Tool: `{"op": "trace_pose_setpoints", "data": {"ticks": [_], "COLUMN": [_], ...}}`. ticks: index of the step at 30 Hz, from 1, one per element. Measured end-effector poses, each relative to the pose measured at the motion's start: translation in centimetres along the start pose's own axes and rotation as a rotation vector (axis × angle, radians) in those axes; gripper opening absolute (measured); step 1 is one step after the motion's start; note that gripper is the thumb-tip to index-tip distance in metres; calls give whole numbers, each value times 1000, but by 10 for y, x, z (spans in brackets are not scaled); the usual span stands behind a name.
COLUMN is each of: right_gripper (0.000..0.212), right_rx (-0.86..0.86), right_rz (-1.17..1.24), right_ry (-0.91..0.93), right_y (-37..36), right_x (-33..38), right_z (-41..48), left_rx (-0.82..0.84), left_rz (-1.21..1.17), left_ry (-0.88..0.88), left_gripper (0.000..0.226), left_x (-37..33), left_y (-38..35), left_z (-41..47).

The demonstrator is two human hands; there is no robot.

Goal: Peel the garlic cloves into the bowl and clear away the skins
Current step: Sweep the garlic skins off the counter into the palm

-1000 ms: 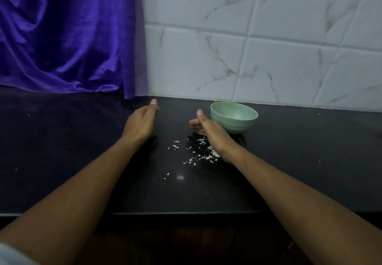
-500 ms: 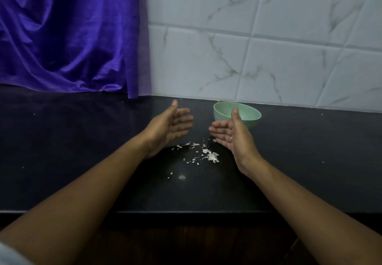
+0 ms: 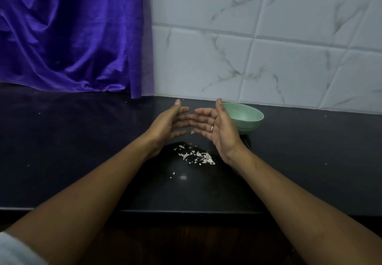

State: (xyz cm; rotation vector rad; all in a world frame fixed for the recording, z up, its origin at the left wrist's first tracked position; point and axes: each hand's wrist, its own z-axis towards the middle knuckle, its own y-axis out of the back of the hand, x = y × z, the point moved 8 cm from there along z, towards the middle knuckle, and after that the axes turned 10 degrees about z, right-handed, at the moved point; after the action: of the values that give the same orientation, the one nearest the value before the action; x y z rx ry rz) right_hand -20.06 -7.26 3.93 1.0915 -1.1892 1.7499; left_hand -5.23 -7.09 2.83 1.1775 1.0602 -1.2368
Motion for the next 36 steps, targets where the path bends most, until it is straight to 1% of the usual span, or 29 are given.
{"op": "trace_pose_setpoints", "data": {"ticks": [2, 5, 6, 7, 9, 10, 12, 14, 16, 17, 19, 21, 23, 25, 27, 31, 33, 36], "right_gripper": [74, 72, 72, 72, 72, 72, 68, 58, 45, 40, 30, 19, 3, 13, 18, 10, 19, 29], "right_rx": [-24, -41, -46, -44, -34, -34, -49, -71, -73, -65, -51, -52, -57, -59, -51, -40, -26, 14], "right_rz": [118, 341, 369, 352, 219, 137, -7, -120, -179, -188, -169, -90, 7, 55, 86, 197, 289, 337], "right_ry": [-53, -129, -146, -158, -156, -143, -105, -41, 1, 8, 1, -14, -23, -35, -42, -69, -89, -116], "right_y": [1, -10, -14, -16, -17, -15, -7, 3, 12, 17, 26, 38, 46, 51, 50, 36, 26, 12], "right_x": [1, 5, 7, 8, 10, 11, 17, 27, 35, 39, 41, 40, 37, 33, 30, 23, 20, 19], "right_z": [2, 2, 2, 1, 0, -1, -4, -8, -13, -16, -22, -26, -32, -37, -40, -38, -36, -34], "left_rx": [61, 115, 109, 91, 55, 54, 89, 120, 113, 102, 79, 71, 78, 91, 88, 109, 125, 144], "left_rz": [20, 155, 204, 252, 332, 361, 411, 439, 434, 431, 419, 386, 337, 333, 399, 499, 531, 529], "left_ry": [-66, -198, -227, -251, -279, -279, -260, -244, -241, -255, -298, -315, -299, -286, -302, -350, -342, -338], "left_gripper": [46, 47, 42, 32, 13, 12, 15, 15, 9, 7, 17, 22, 20, 17, 15, 15, 17, 13], "left_x": [-4, -8, -9, -10, -12, -12, -10, -7, -5, -7, -12, -15, -13, -9, -9, -16, -15, -14], "left_y": [-9, -19, -19, -18, -11, -8, -8, -10, -11, -10, -9, -8, -8, -8, -9, -19, -24, -24], "left_z": [-5, -11, -12, -12, -11, -11, -12, -13, -13, -13, -14, -14, -14, -13, -14, -24, -26, -23]}}
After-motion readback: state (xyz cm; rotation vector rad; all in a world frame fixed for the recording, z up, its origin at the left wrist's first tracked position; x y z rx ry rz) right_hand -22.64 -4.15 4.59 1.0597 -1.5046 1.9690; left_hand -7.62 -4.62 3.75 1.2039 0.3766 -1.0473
